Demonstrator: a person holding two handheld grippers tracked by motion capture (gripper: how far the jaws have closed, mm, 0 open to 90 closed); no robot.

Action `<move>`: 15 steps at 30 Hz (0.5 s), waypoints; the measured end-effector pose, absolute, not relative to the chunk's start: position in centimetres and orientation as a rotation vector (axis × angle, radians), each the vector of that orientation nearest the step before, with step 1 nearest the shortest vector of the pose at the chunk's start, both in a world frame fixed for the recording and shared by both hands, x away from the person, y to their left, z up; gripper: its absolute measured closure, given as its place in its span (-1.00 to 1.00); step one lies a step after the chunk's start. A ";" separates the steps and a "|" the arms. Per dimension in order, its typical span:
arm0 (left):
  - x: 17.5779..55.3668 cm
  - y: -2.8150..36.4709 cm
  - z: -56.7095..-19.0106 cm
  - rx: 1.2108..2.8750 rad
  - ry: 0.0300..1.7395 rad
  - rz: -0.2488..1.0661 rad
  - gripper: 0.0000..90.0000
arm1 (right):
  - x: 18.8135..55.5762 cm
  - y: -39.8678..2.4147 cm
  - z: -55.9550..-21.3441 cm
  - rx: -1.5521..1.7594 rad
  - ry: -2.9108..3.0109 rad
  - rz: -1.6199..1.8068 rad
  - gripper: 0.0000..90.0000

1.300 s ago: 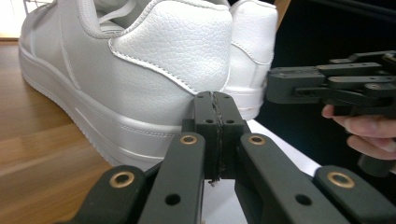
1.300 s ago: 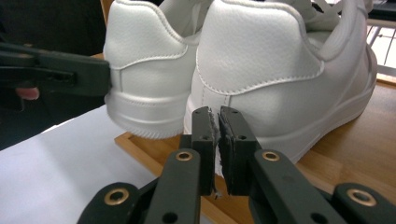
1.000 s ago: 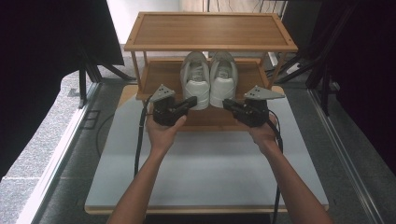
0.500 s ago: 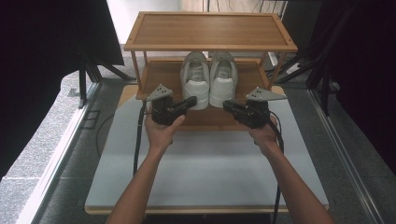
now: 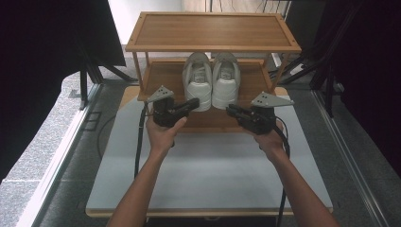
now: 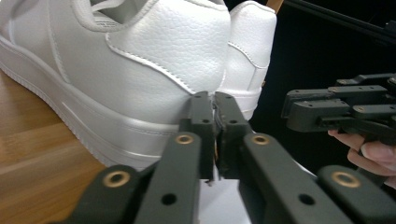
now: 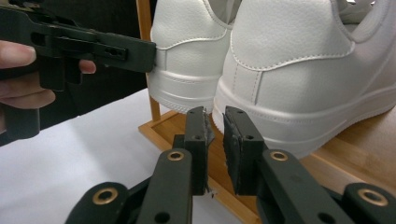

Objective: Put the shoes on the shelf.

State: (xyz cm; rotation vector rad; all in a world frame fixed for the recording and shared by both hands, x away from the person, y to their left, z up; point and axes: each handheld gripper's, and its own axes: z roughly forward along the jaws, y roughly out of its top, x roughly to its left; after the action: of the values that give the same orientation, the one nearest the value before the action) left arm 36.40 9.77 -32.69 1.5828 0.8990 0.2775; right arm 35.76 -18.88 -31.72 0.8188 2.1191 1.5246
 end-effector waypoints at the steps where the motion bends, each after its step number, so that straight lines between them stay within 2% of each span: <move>1: 36.1 9.6 -32.6 1.588 0.899 0.287 0.85 | 35.6 -19.0 -31.8 0.823 2.115 1.530 0.74; 2: 35.9 9.5 -32.5 1.590 0.902 0.294 0.70 | 35.2 -19.2 -31.9 0.824 2.109 1.534 0.73; 5: 35.2 9.5 -32.3 1.576 0.915 0.332 0.46 | 34.7 -19.6 -32.1 0.833 2.101 1.535 0.73; 11: 33.4 10.8 -32.4 1.525 0.909 0.287 0.26 | 33.7 -21.5 -32.8 0.888 2.049 1.641 0.69; 15: 32.1 11.5 -33.0 1.530 0.903 0.281 0.21 | 33.0 -23.0 -33.7 0.924 1.999 1.687 0.62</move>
State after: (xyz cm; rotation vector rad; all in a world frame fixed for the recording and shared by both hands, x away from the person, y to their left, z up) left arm 32.13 11.46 -33.00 1.5296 0.9025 0.2811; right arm 33.01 -22.96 -33.73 0.9244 1.9992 1.6866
